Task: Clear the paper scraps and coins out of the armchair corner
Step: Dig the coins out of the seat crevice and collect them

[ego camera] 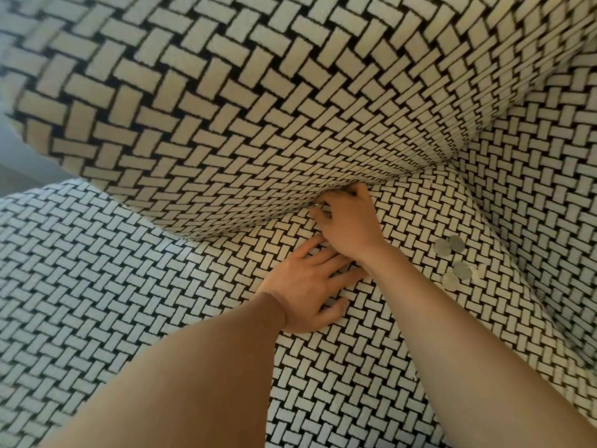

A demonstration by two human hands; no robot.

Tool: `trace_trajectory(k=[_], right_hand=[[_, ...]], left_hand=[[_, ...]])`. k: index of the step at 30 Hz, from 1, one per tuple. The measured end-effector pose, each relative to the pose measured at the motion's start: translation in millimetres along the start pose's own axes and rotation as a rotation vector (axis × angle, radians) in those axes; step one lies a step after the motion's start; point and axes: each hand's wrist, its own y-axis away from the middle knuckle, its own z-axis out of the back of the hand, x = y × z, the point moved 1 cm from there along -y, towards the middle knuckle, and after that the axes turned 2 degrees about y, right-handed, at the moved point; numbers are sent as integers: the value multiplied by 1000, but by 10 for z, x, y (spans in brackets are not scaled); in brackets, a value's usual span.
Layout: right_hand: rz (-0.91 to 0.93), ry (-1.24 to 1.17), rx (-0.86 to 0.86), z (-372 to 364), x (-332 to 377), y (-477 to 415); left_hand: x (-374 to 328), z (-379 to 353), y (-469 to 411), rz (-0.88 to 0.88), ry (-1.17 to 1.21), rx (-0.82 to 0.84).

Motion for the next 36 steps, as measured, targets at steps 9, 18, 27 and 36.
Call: trace_trajectory(k=[9,18,27,36], right_hand=[[-96,-386,-324,92,-75,226],[-222,-227,-204,359,-955,673],[-152,-66,-217,443,-636,514],[-492,305,297,350,-560,-133]], left_hand=[[6,12,-4,6,-8,24],[19,9,-3,33,4,121],[21,1,0,34,12,118],[0,19,-2,28,46,107]])
